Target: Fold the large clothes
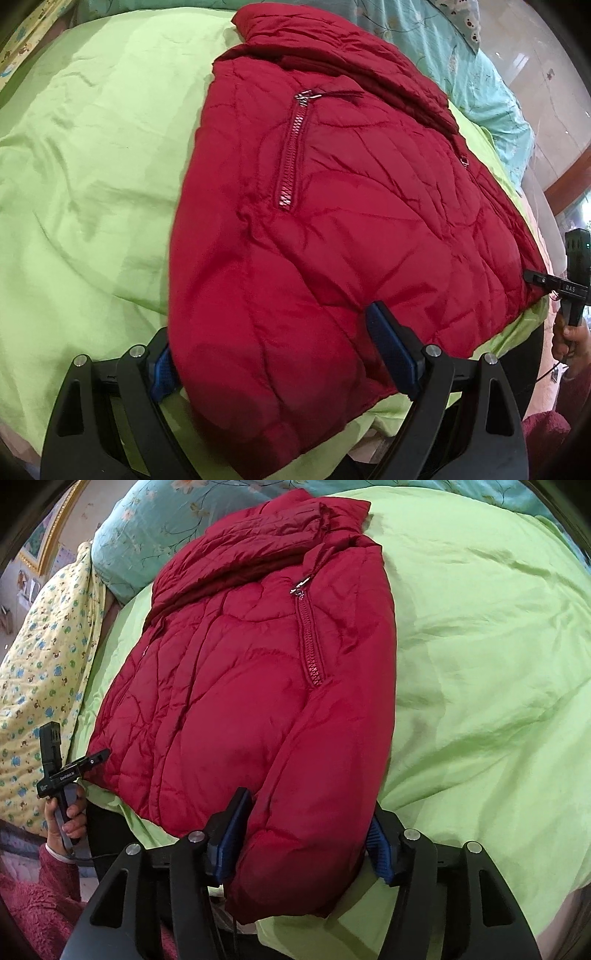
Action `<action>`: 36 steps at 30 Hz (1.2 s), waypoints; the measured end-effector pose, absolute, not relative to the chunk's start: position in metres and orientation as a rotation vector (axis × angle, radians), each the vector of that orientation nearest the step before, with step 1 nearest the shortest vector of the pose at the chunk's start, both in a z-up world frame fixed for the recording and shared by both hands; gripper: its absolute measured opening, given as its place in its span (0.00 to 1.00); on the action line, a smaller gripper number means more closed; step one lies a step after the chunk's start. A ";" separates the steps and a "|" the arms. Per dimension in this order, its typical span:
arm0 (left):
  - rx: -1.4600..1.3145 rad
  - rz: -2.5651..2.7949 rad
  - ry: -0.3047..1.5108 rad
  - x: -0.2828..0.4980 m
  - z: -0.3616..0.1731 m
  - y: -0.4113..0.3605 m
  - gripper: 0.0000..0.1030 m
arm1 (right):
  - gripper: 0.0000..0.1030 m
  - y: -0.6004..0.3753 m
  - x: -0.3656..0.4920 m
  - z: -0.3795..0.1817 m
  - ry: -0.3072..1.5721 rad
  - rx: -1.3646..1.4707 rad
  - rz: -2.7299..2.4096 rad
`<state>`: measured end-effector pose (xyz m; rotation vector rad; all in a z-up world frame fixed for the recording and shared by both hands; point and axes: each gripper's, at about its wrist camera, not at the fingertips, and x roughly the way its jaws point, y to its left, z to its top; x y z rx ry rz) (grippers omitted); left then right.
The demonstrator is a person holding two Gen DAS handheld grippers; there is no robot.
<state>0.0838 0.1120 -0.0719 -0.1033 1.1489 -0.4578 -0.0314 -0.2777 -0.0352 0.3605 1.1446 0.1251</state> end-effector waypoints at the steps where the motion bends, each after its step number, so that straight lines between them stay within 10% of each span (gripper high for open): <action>1: -0.102 -0.463 1.151 0.084 -0.072 0.111 0.88 | 0.55 -0.277 -0.032 -0.035 1.144 0.357 0.127; 18: -0.104 -0.488 1.156 0.080 -0.073 0.109 0.85 | 0.47 -0.278 -0.033 -0.035 1.126 0.360 0.150; 24: -0.118 -0.516 1.113 0.074 -0.065 0.114 0.29 | 0.36 -0.276 -0.035 -0.031 1.088 0.375 0.158; 36: -0.155 -0.540 0.968 0.070 -0.020 0.118 0.17 | 0.26 -0.287 -0.044 -0.007 0.933 0.528 0.238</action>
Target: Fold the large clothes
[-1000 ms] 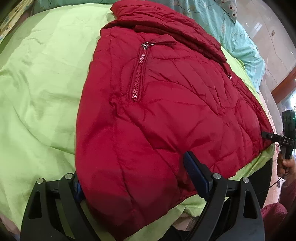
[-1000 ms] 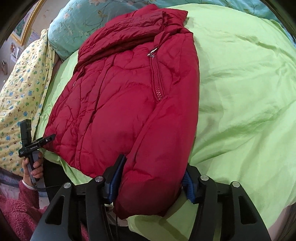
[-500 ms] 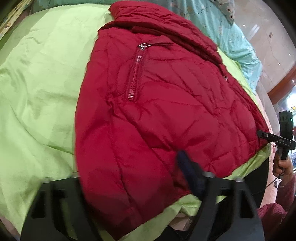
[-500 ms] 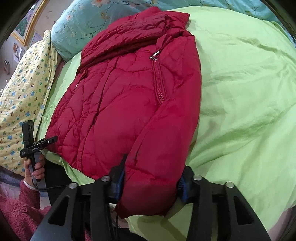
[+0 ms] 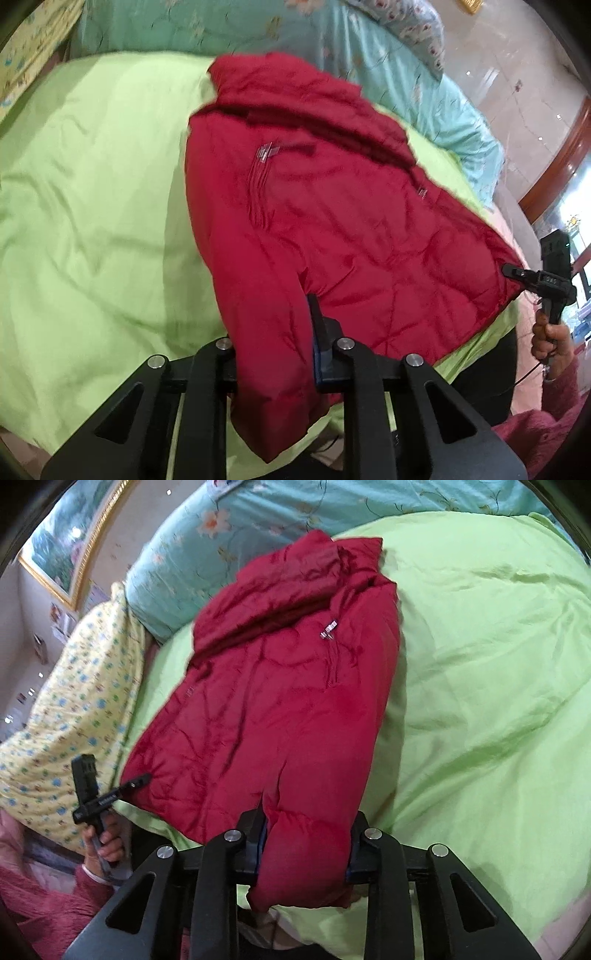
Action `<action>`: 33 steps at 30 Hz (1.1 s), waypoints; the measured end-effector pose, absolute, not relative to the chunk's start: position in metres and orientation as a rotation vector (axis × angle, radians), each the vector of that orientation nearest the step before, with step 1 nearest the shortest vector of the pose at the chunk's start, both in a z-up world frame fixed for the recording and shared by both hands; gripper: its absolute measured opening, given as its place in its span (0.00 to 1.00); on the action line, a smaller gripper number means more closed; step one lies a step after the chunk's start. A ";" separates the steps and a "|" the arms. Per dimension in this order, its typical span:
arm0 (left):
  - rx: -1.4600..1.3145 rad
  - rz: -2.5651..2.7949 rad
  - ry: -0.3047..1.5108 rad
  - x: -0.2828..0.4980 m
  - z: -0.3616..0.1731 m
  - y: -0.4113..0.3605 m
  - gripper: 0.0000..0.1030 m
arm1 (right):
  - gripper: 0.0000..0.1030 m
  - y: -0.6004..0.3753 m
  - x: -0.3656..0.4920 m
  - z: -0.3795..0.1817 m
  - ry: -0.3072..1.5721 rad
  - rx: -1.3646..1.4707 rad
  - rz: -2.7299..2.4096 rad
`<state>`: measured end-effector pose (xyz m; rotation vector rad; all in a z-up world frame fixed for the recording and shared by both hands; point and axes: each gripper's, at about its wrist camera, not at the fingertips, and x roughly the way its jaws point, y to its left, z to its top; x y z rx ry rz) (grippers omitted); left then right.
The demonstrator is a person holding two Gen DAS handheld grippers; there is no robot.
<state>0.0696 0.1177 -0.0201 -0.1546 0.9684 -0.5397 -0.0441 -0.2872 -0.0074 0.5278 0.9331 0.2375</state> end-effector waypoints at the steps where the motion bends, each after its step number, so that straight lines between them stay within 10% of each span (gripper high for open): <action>1: -0.156 -0.544 0.946 0.071 -0.013 0.117 0.17 | 0.26 -0.287 -0.043 -0.005 0.919 0.537 0.247; 33: -0.209 -0.465 0.676 0.219 0.085 0.084 0.17 | 0.25 -0.339 0.103 0.077 0.500 0.654 0.238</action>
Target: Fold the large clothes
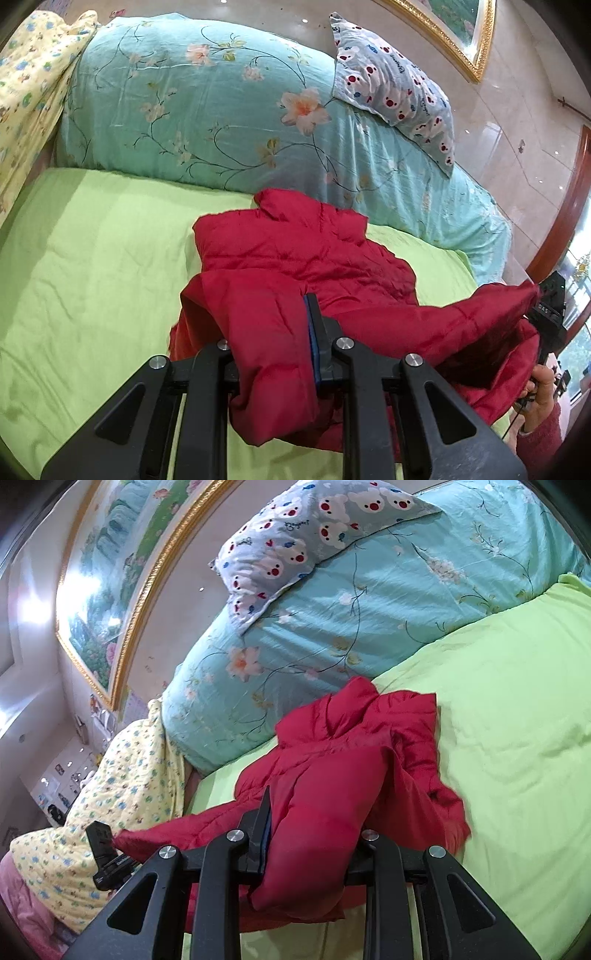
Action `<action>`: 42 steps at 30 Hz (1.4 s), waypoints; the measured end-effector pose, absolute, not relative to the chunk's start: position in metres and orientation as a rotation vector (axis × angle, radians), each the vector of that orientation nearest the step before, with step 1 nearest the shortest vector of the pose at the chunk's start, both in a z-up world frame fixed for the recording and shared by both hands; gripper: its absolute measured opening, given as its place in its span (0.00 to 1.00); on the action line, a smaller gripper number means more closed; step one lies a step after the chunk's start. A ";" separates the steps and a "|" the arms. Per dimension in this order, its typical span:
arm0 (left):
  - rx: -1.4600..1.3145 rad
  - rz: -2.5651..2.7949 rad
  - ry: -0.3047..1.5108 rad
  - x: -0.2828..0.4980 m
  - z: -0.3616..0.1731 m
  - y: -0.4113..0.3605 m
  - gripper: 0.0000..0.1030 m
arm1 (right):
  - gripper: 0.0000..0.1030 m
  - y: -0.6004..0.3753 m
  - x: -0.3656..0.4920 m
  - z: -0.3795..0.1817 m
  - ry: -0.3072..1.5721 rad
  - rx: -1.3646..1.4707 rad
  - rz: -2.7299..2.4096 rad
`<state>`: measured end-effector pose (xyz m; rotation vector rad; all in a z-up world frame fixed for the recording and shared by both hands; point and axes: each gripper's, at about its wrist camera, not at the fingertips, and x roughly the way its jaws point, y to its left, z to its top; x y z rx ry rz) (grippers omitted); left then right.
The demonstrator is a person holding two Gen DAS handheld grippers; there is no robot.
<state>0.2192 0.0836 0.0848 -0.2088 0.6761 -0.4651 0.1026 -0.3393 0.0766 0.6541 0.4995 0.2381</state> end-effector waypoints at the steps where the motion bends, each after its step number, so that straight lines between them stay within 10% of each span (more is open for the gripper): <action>1: -0.205 -0.460 0.674 0.224 0.086 0.081 0.17 | 0.25 -0.341 0.106 0.076 0.498 0.655 0.236; 42: -0.279 -0.311 0.822 0.432 0.017 0.046 0.21 | 0.31 -0.387 0.291 0.005 0.575 0.704 -0.028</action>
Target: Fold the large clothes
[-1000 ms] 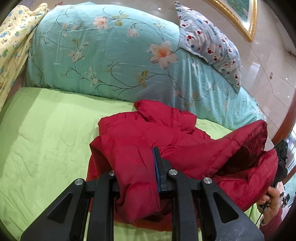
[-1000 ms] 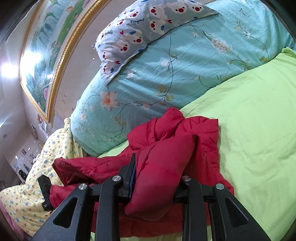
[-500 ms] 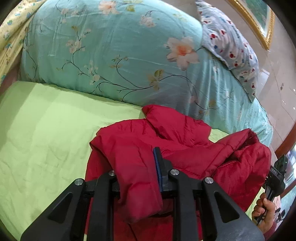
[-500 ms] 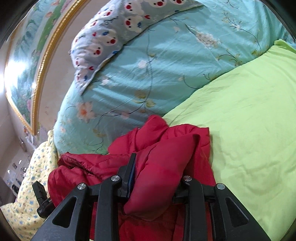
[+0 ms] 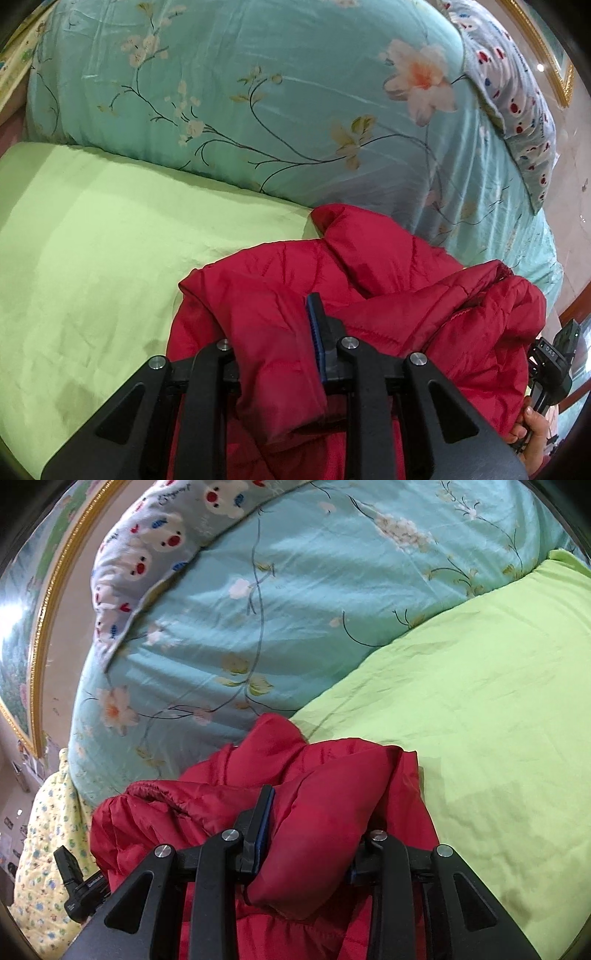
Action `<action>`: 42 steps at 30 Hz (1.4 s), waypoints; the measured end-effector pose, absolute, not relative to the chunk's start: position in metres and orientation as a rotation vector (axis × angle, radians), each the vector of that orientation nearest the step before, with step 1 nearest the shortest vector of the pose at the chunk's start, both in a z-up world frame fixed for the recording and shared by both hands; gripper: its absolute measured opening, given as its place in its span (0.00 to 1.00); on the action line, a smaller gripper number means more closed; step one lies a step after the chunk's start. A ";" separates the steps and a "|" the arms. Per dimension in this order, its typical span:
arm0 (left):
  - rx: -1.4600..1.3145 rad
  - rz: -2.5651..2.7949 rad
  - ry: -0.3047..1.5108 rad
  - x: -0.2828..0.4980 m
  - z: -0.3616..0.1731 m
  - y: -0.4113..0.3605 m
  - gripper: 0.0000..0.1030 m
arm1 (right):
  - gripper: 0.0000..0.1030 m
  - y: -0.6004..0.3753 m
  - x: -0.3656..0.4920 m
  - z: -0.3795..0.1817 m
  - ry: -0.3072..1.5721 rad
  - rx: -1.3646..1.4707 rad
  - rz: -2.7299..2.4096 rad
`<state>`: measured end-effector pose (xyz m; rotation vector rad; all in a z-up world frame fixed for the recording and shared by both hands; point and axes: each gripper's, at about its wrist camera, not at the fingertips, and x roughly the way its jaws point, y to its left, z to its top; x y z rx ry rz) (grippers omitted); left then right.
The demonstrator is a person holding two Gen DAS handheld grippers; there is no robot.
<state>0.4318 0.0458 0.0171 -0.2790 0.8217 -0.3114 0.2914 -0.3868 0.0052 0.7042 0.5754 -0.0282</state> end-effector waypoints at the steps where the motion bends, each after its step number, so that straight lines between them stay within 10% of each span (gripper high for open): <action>1: -0.274 -0.312 0.824 0.435 0.015 0.045 0.21 | 0.31 -0.387 0.295 0.003 0.578 0.703 -0.033; 28: -0.203 -0.359 0.643 0.358 0.070 0.052 0.43 | 0.31 -0.395 0.357 -0.035 0.615 0.717 -0.104; 42: 0.047 -0.306 0.795 0.386 -0.008 -0.024 0.44 | 0.42 -0.395 0.346 -0.014 0.605 0.712 -0.068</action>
